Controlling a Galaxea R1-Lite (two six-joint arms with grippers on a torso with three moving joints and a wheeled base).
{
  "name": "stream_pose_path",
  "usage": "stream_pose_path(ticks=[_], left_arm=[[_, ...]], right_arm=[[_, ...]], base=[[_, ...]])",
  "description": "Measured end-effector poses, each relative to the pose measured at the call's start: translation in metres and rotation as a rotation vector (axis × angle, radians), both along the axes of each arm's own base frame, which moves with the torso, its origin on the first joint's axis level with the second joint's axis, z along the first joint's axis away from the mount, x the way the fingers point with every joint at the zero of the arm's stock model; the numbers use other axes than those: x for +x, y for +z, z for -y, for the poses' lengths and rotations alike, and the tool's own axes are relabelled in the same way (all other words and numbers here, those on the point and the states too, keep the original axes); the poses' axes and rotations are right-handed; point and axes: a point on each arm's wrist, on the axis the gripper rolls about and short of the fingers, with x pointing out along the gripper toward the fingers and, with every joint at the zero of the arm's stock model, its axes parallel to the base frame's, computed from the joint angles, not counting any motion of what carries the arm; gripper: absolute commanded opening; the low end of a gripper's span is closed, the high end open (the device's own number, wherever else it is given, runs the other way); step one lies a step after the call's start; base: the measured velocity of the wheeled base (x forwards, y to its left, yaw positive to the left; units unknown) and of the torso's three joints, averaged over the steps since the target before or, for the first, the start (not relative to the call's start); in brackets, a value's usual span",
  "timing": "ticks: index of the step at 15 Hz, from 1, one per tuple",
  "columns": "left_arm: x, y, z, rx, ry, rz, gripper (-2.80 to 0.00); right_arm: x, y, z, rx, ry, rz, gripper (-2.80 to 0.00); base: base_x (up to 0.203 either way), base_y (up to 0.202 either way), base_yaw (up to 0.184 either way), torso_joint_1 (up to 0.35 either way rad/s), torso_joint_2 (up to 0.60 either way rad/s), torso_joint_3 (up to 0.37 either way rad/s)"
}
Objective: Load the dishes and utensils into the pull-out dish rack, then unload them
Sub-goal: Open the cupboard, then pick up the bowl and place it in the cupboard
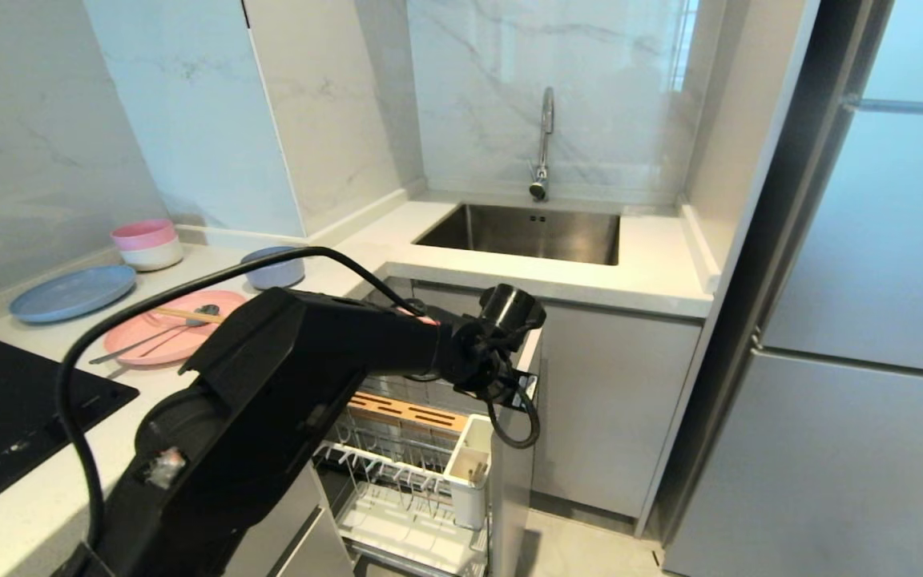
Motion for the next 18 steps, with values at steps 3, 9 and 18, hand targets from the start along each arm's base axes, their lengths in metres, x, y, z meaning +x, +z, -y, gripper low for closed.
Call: stream_pose_path(ticks=[3, 9, 18], left_arm=[[-0.020, 0.039, -0.001, -0.039, 0.003, 0.057, -2.80], [-0.103, 0.150, -0.024, -0.176, 0.028, 0.226, -2.80], [-0.230, 0.291, -0.209, -0.320, 0.266, 0.564, -2.80]], right_arm=[[0.000, 0.000, 0.000, 0.000, 0.000, 0.000, -2.80], [0.000, 0.000, 0.000, 0.000, 0.000, 0.000, -2.80], [0.000, 0.000, 0.000, 0.000, 0.000, 0.000, -2.80]], base=[[0.000, 0.000, 0.000, 0.000, 0.00, 0.000], [0.000, 0.000, 0.000, 0.000, 0.00, 0.000], [0.000, 0.000, 0.000, 0.000, 0.00, 0.000]])
